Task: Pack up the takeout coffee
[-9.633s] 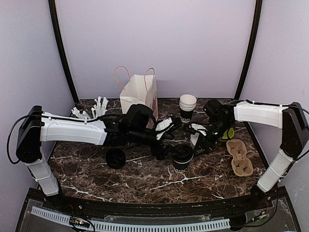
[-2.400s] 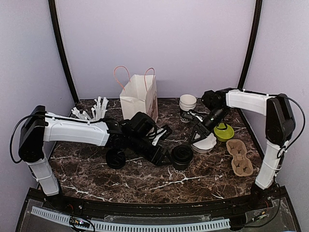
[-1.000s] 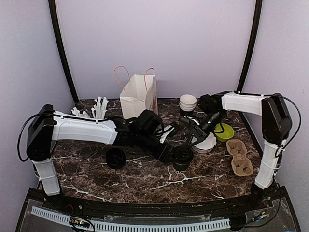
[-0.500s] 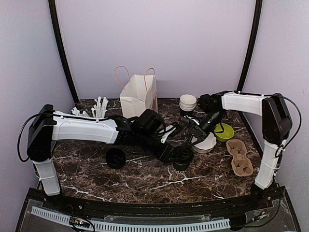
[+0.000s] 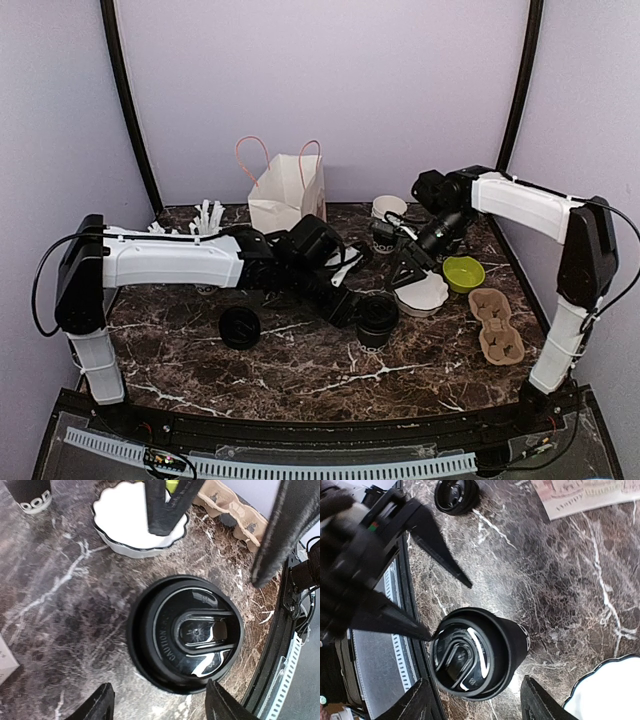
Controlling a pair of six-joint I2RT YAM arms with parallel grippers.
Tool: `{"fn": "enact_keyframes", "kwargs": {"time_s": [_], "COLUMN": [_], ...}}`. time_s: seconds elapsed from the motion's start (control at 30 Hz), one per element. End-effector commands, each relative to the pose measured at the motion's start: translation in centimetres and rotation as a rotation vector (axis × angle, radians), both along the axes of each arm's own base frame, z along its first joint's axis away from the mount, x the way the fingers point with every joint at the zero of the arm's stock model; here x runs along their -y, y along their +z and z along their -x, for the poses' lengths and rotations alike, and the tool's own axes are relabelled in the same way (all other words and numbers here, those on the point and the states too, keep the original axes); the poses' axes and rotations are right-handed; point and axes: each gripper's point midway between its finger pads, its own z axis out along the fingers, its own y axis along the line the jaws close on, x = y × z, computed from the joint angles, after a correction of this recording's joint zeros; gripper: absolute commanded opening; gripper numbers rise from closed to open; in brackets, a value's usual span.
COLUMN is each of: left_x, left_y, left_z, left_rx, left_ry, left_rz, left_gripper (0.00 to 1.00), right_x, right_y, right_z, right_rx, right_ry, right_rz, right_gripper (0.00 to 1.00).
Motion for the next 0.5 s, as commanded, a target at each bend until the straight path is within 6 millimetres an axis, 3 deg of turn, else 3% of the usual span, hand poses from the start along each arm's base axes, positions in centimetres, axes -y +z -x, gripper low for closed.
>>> {"fn": "enact_keyframes", "kwargs": {"time_s": [0.0,0.2,0.3,0.47], "left_x": [-0.9,-3.5,-4.9,-6.5], "left_y": [7.0,10.7,11.3,11.6], "left_z": [-0.9,-3.0,-4.5,-5.1], "left_rx": [0.155,0.388,0.458,0.469], "left_ry": [-0.004,0.043,0.124,0.208], "left_rz": [0.083,0.042,0.011,0.026], "left_gripper": [0.65,0.69,0.73,0.77], "right_x": [0.2,1.1,1.3,0.4], "right_y": [2.7,2.5,2.2,2.1], "right_z": [0.9,0.7,0.7,1.6], "right_rx": [0.078,0.279,0.395,0.484], "right_ry": [0.057,0.112,0.143,0.217], "right_rz": [-0.047,0.002,0.053,0.086], "right_gripper": [0.63,0.68,0.73,0.80]}}
